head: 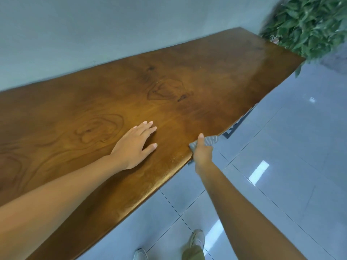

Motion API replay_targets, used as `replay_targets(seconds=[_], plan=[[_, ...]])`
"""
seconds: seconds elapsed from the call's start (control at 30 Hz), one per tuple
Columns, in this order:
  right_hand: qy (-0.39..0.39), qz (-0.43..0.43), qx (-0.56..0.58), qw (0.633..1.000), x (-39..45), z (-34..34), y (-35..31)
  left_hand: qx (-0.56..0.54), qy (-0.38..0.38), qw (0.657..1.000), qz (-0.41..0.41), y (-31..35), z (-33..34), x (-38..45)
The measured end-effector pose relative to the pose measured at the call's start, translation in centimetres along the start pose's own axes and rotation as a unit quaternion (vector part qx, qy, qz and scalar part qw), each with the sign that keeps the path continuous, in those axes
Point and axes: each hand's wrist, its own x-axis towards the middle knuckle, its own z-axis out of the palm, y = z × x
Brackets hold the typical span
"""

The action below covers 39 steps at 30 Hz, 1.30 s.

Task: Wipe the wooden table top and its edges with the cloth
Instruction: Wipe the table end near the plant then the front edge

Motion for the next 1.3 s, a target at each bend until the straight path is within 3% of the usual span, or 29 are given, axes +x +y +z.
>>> replay_targets(seconds=[0.13, 0.27, 0.53, 0.7, 1.0, 1.17, 1.3], plan=[[0.016, -0.001, 0.027, 1.000, -0.2, -0.1, -0.5, -0.012, 0.003, 1.000, -0.009, -2.0, -0.7, -3.0], [0.027, -0.033, 0.062, 0.997, -4.5, 2.1, 3.3, -0.014, 0.001, 1.000, -0.018, -3.8, -1.1, -5.3], [-0.042, -0.008, 0.076, 0.996, -15.0, 6.1, 11.5, 0.050, -0.006, 0.999, -0.019, -6.0, -1.8, -8.4], [-0.052, 0.026, 0.019, 0.998, -12.4, 4.8, 9.6, 0.057, -0.014, 0.997, -0.045, -5.6, -1.7, -11.8], [-0.003, 0.004, 0.011, 1.000, -2.3, 0.8, 2.0, 0.093, -0.013, 0.989, -0.118, -3.5, -0.6, -16.9], [-0.008, -0.009, 0.063, 0.998, -5.2, 1.6, 3.7, 0.135, -0.002, 0.983, -0.126, -3.2, 0.0, -16.9], [-0.051, -0.019, 0.090, 0.995, -11.4, 4.1, 8.9, 0.133, -0.002, 0.983, -0.127, -3.1, 0.0, -16.9]])
